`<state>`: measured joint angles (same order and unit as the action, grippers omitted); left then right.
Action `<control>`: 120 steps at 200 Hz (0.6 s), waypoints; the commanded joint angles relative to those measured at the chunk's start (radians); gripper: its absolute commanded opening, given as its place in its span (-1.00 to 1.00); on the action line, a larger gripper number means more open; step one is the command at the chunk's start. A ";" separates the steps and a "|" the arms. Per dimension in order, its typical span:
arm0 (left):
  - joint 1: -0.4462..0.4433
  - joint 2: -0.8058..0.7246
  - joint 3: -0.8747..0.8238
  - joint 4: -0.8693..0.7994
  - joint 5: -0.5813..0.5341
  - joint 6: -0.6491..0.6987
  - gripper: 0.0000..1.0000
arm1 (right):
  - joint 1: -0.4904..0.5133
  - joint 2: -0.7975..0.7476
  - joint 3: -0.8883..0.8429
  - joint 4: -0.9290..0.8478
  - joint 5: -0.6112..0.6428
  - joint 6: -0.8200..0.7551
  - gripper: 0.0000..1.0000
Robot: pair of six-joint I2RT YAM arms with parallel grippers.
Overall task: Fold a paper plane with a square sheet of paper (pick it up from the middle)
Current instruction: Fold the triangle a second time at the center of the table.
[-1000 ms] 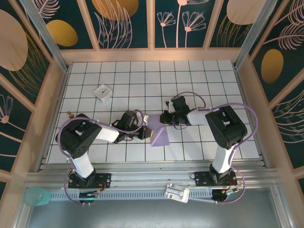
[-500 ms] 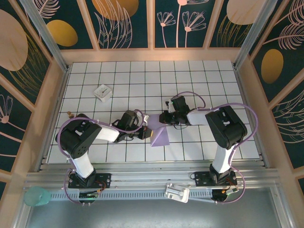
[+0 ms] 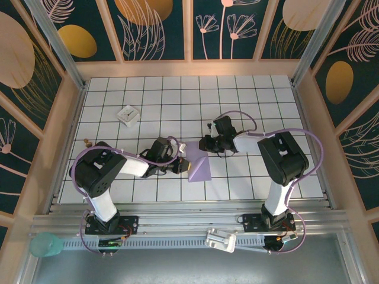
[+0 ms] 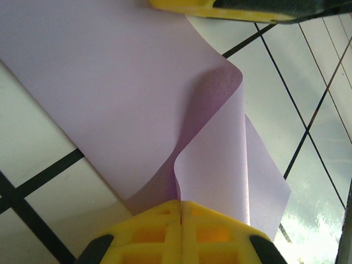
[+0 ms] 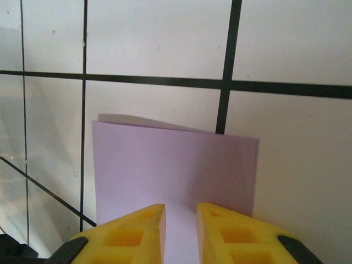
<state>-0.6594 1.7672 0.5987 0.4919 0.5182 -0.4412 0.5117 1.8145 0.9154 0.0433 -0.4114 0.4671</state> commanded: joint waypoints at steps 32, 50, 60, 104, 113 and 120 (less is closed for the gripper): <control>0.007 0.047 0.006 -0.129 -0.083 0.030 -1.00 | -0.001 -0.030 0.004 -0.013 -0.013 -0.008 -0.56; 0.007 0.047 0.007 -0.131 -0.080 0.030 -1.00 | -0.001 -0.014 -0.007 -0.002 -0.011 -0.008 -0.58; 0.007 0.048 0.009 -0.130 -0.078 0.030 -1.00 | -0.001 -0.005 -0.012 0.004 -0.009 -0.011 -0.58; 0.006 0.053 0.030 -0.150 -0.073 0.025 -1.00 | -0.002 0.029 -0.032 0.010 -0.001 -0.019 -0.63; 0.005 0.054 0.039 -0.168 -0.082 0.027 -1.00 | -0.002 0.034 -0.037 0.010 0.001 -0.021 -0.63; 0.005 0.057 0.044 -0.186 -0.092 0.027 -1.00 | -0.002 0.035 -0.041 0.010 0.003 -0.022 -0.63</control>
<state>-0.6594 1.7683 0.6292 0.4328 0.5190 -0.4377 0.5114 1.8233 0.9009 0.0513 -0.4133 0.4683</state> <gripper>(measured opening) 0.061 0.185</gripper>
